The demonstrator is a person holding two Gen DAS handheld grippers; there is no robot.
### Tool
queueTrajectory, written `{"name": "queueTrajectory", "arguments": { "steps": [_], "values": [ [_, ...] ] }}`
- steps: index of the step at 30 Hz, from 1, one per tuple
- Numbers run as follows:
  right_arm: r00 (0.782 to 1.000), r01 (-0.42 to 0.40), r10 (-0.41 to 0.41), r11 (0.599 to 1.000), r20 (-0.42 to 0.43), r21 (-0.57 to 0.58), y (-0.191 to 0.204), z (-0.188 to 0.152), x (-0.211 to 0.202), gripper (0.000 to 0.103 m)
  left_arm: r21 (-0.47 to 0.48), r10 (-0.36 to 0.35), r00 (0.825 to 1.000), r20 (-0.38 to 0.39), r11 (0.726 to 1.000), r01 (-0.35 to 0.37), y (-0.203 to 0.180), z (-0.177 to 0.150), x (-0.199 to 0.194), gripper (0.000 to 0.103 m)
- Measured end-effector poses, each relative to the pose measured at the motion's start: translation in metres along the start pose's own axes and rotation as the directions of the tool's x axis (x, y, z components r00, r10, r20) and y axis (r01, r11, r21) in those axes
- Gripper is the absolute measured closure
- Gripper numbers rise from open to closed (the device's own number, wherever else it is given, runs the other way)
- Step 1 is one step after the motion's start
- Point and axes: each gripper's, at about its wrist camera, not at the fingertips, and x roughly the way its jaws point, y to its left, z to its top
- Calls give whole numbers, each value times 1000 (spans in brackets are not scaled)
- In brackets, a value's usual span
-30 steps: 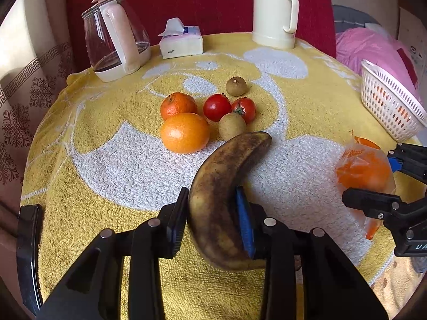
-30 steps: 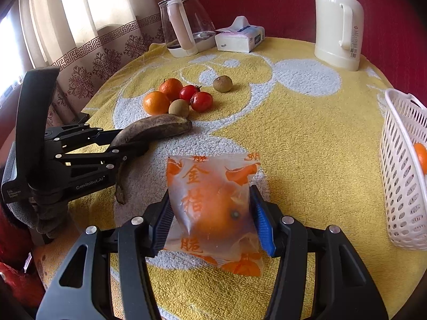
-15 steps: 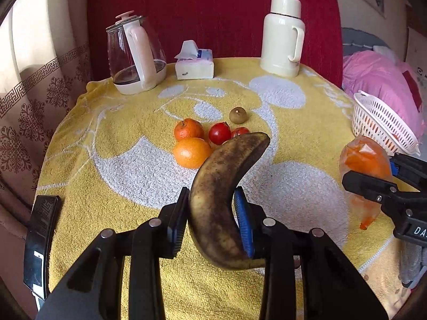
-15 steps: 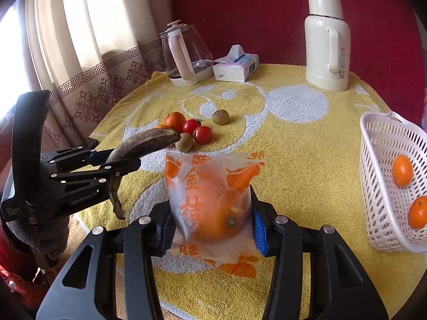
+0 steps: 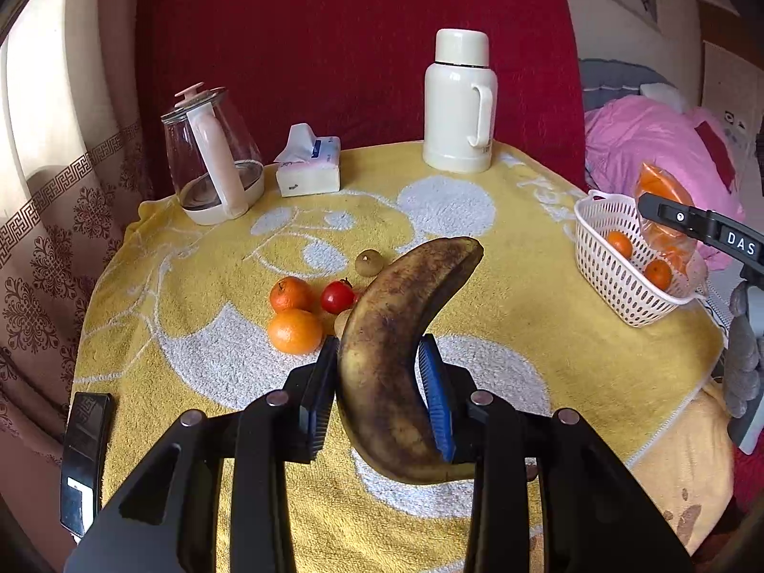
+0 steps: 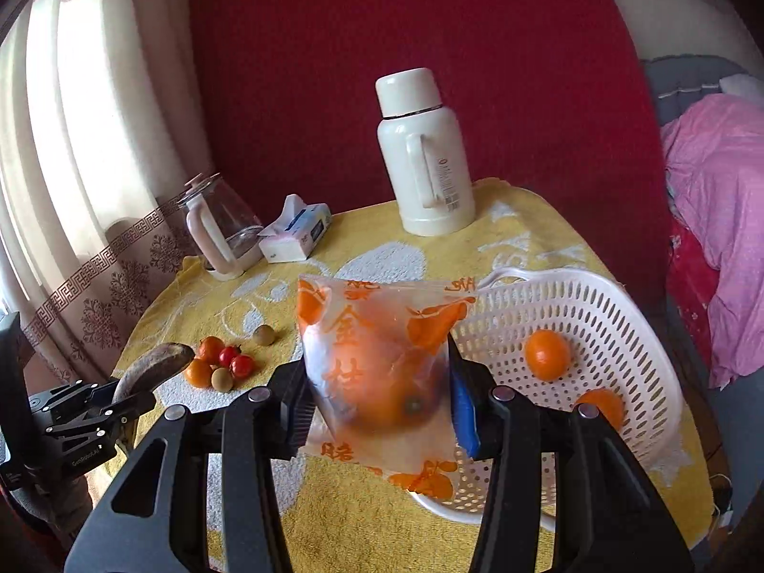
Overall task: Organize fruits
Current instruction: 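Carry the bag into the basket and open the right tool while left carries the banana, then lower the banana into the white basket and open the left tool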
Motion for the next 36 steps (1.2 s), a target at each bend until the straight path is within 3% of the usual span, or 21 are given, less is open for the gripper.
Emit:
{"name": "queueTrajectory", "arguments": {
  "steps": [7, 11, 13, 25, 32, 36],
  "values": [
    [996, 78, -73, 992, -52, 104, -42, 1, 16, 52, 33, -22, 1000, 11, 999, 22, -21, 11, -2, 68],
    [993, 99, -89, 987, -82, 125, -50, -3, 21, 39, 47, -39, 999, 3, 998, 39, -30, 15, 1, 69],
    [993, 93, -82, 986, -80, 139, -52, -2, 20, 38, 54, -49, 999, -2, 997, 49, -35, 16, 2, 68],
    [993, 86, -101, 972, 58, 219, -67, 16, -24, 35, 118, -147, 989, 22, 983, 143, -86, 51, 5, 68],
    [972, 97, -154, 951, 179, 294, -86, 27, -61, 28, 124, -225, 974, -9, 967, 224, -130, 75, 25, 68],
    [963, 101, -172, 945, 207, 313, -94, 29, -72, 28, 142, -280, 959, -40, 949, 283, -161, 83, 39, 68]
  ]
}}
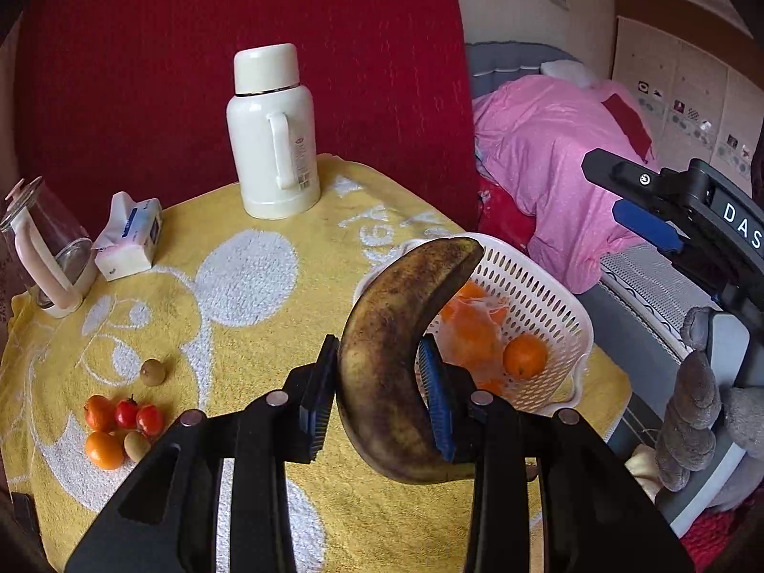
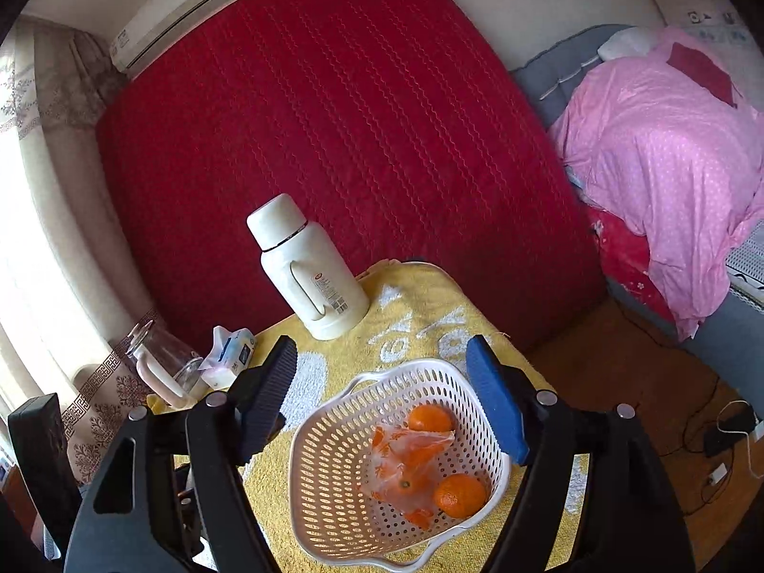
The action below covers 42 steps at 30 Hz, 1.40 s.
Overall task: Organize fruits
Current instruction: 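Lower the banana into the white basket and open the left tool, then withdraw both tools from the basket toward the tomatoes and kiwis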
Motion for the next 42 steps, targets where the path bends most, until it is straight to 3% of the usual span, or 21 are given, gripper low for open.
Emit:
{"name": "queueTrajectory", "arguments": {
  "steps": [9, 12, 17, 20, 22, 27, 33, 42],
  "values": [
    [1000, 3, -3, 1000, -3, 16, -6, 2, 2, 28, 7, -27, 1000, 3, 1000, 27, -28, 14, 37, 68],
    [1000, 10, -10, 1000, -7, 9, -5, 0, 5, 28, -16, -20, 1000, 13, 1000, 20, -23, 16, 39, 54],
    [1000, 14, -14, 1000, -4, 6, -4, -1, 6, 28, -45, 27, 999, 30, 999, -25, -4, 15, 32, 47],
    [1000, 11, -11, 1000, 9, 11, -3, -1, 3, 21, -53, 65, 997, 46, 997, -62, 4, 13, 26, 40],
    [1000, 8, -8, 1000, 27, 14, -3, -1, 0, 19, -49, 92, 994, 60, 995, -89, 7, 12, 22, 24],
    [998, -11, 9, 1000, 59, 24, -2, 1, -8, 13, -4, 175, 978, 111, 984, -176, 4, 7, 10, 15],
    [996, -24, 22, 1000, 84, 20, 4, 1, -15, 8, 31, 227, 960, 162, 971, -235, -1, 2, -3, 12],
    [997, -35, 35, 999, 62, 6, 12, -4, -9, 7, 39, 290, 937, 196, 952, -303, 4, -6, -17, 12]
  ]
}}
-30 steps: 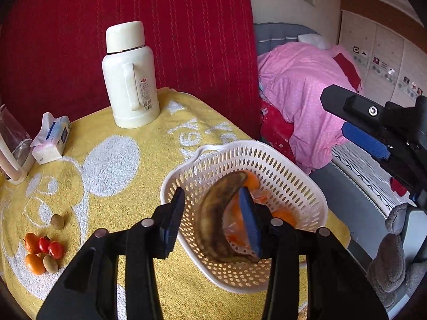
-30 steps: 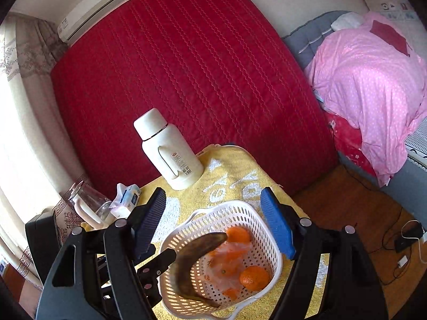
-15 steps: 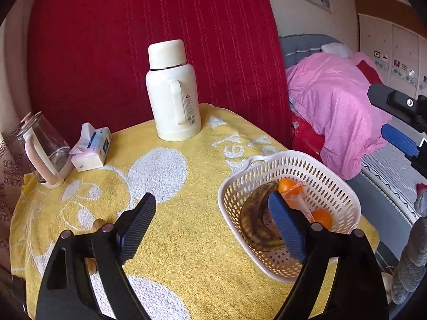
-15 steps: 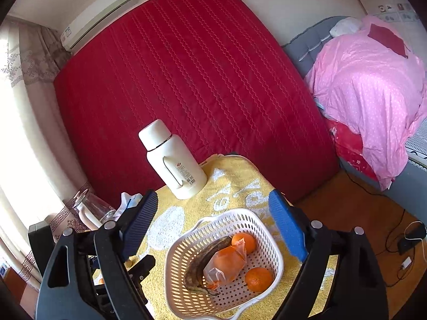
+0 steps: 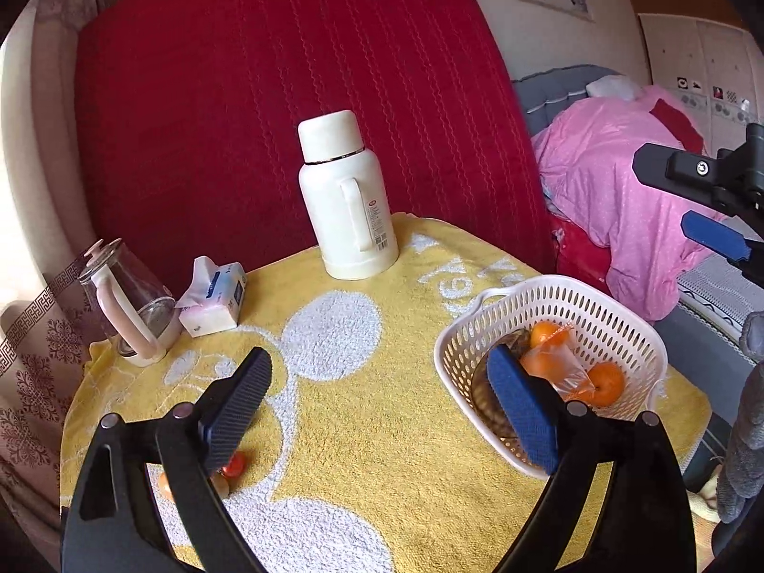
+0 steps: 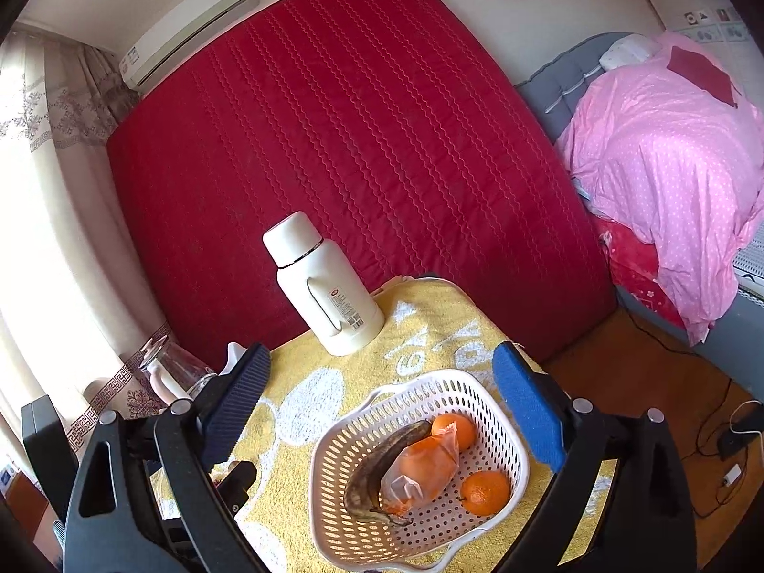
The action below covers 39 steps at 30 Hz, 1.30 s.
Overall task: Organize fruits
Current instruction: 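Withdraw both tools from the basket toward the tomatoes and kiwis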
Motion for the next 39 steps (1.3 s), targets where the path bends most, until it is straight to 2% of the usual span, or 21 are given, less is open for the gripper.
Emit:
{"name": "queueTrajectory", "arguments": {
  "steps": [13, 25, 32, 39],
  "values": [
    [1000, -26, 26, 999, -10, -23, 14, -7, -3, 7, -21, 79, 997, 16, 997, -79, 23, -12, -16, 12],
    [998, -59, 60, 995, 10, -84, 36, -14, -17, 7, -58, 119, 993, 28, 991, -117, 47, -20, -35, 12],
    [998, -67, 69, 992, 12, -106, 43, -16, -19, 6, -149, 141, 990, -1, 979, -140, 81, -40, -50, 12],
    [997, -73, 73, 990, -4, -119, 48, -20, -17, 6, -246, 208, 978, -22, 947, -207, 131, -56, -65, 12]
  ]
}}
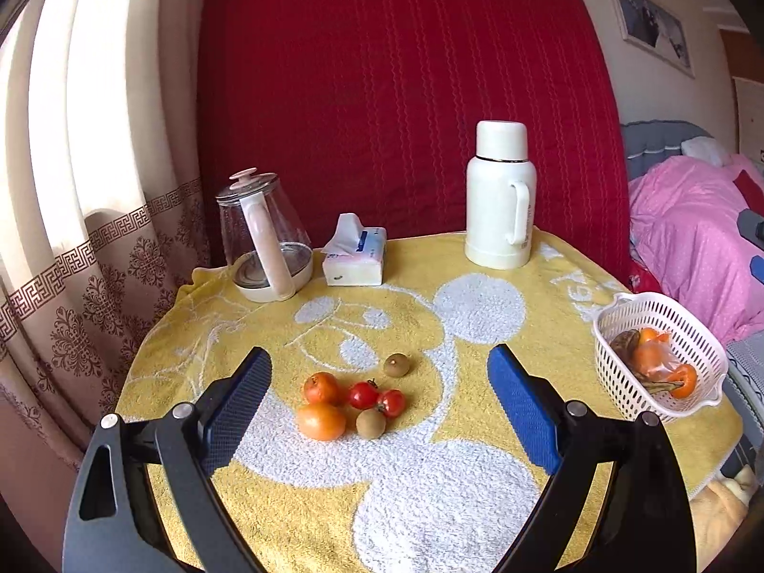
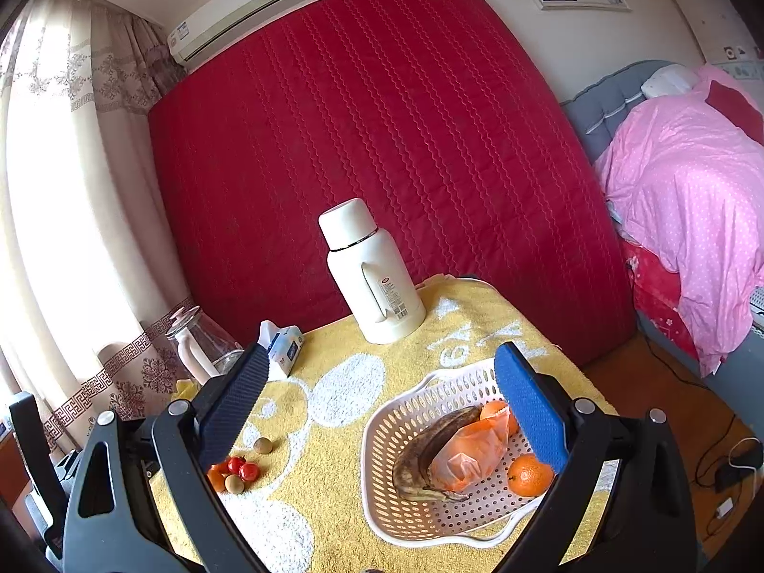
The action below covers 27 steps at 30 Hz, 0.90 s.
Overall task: Organize fruits
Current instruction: 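Withdraw both tools from the basket toward the tomatoes and kiwis, then close the left tool on the large orange while the right tool approaches the fruit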
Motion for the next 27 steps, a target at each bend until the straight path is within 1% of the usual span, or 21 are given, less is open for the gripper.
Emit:
{"name": "queueTrajectory", "arguments": {
  "steps": [7, 13, 19, 27],
  "values": [
    [1000, -12, 12, 1000, -20, -23, 9, -5, 4, 6, -108, 58, 998, -28, 992, -60, 49, -1, 3, 12],
    [999, -22, 21, 999, -43, -38, 15, -11, 9, 6, -161, 105, 993, -44, 981, -111, 77, -3, 7, 12],
    [997, -37, 33, 997, -65, -65, 25, -19, 14, 6, -194, 112, 989, -96, 973, -129, 89, -13, 24, 12],
    [993, -58, 47, 993, -107, -102, 37, -31, 24, 6, -190, 98, 979, -180, 973, -132, 90, -30, 61, 12]
  ]
}}
